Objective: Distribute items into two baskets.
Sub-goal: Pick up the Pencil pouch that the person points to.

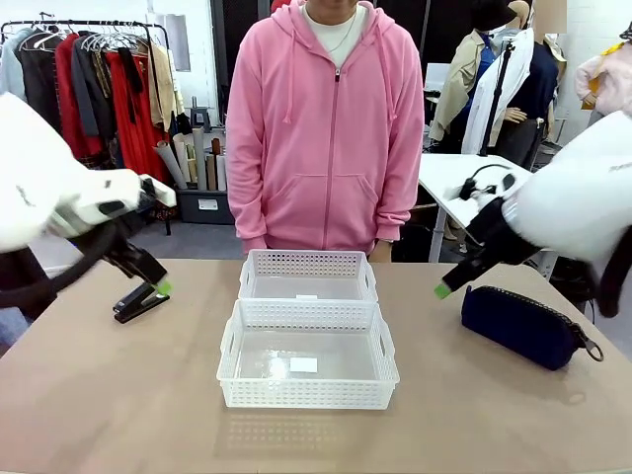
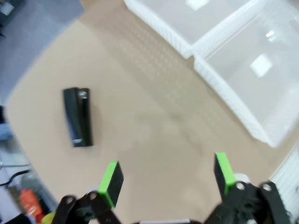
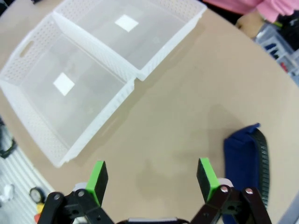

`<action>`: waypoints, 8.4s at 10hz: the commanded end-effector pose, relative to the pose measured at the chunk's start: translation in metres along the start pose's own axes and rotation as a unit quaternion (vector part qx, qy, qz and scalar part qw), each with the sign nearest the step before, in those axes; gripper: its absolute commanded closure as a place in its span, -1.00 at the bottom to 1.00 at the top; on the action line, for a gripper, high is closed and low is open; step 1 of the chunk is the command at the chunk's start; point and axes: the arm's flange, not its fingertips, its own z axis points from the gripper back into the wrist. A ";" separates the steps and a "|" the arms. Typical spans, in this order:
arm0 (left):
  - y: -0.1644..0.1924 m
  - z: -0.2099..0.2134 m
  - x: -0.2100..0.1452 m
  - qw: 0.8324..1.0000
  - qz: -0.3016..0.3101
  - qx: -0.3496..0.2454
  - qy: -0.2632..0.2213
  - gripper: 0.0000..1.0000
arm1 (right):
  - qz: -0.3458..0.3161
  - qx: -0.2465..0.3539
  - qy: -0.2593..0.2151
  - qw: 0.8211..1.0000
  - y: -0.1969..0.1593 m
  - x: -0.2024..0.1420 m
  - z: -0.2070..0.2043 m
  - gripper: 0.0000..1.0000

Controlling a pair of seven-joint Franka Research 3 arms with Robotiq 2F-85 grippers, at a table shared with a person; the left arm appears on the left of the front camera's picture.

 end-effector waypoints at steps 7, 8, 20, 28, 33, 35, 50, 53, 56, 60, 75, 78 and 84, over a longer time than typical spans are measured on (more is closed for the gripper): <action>0.128 0.112 -0.068 0.986 0.094 -0.122 -0.063 -1.00 | -0.039 0.110 -0.062 0.991 -0.124 -0.053 0.101 -1.00; 0.135 0.121 -0.080 0.984 0.098 -0.129 -0.075 -1.00 | -0.043 0.119 -0.074 0.989 -0.132 -0.061 0.109 -1.00; 0.171 0.164 -0.131 0.954 0.126 -0.170 -0.212 -1.00 | -0.095 0.136 -0.162 0.973 -0.158 -0.132 0.183 -1.00; 0.169 0.161 -0.132 0.954 0.137 -0.169 -0.205 -1.00 | -0.108 0.131 -0.148 0.974 -0.156 -0.133 0.182 -1.00; 0.169 0.161 -0.132 0.954 0.137 -0.169 -0.205 -1.00 | -0.108 0.131 -0.148 0.974 -0.156 -0.133 0.182 -1.00; 0.169 0.161 -0.132 0.954 0.137 -0.169 -0.205 -1.00 | -0.108 0.131 -0.148 0.974 -0.156 -0.133 0.182 -1.00; 0.169 0.161 -0.132 0.954 0.137 -0.169 -0.205 -1.00 | 0.102 -0.047 0.167 0.980 -0.155 -0.019 0.048 -1.00; 0.169 0.161 -0.132 0.954 0.137 -0.169 -0.205 -1.00 | 0.128 -0.038 0.220 0.966 -0.161 -0.018 0.033 -1.00; 0.169 0.161 -0.132 0.954 0.137 -0.169 -0.205 -1.00 | 0.140 -0.038 0.213 0.966 -0.165 -0.017 0.021 -1.00; 0.169 0.161 -0.132 0.954 0.137 -0.169 -0.205 -1.00 | 0.147 -0.010 0.223 0.963 -0.170 -0.021 -0.015 -1.00; 0.169 0.161 -0.132 0.954 0.137 -0.169 -0.205 -1.00 | 0.172 0.055 0.225 0.958 -0.171 -0.049 -0.092 -0.67; 0.169 0.161 -0.132 0.954 0.137 -0.169 -0.205 -1.00 | 0.169 0.057 0.228 0.957 -0.173 -0.051 -0.091 0.51; 0.169 0.161 -0.132 0.954 0.137 -0.169 -0.205 -1.00 | 0.163 0.057 0.233 0.957 -0.177 -0.049 -0.088 1.00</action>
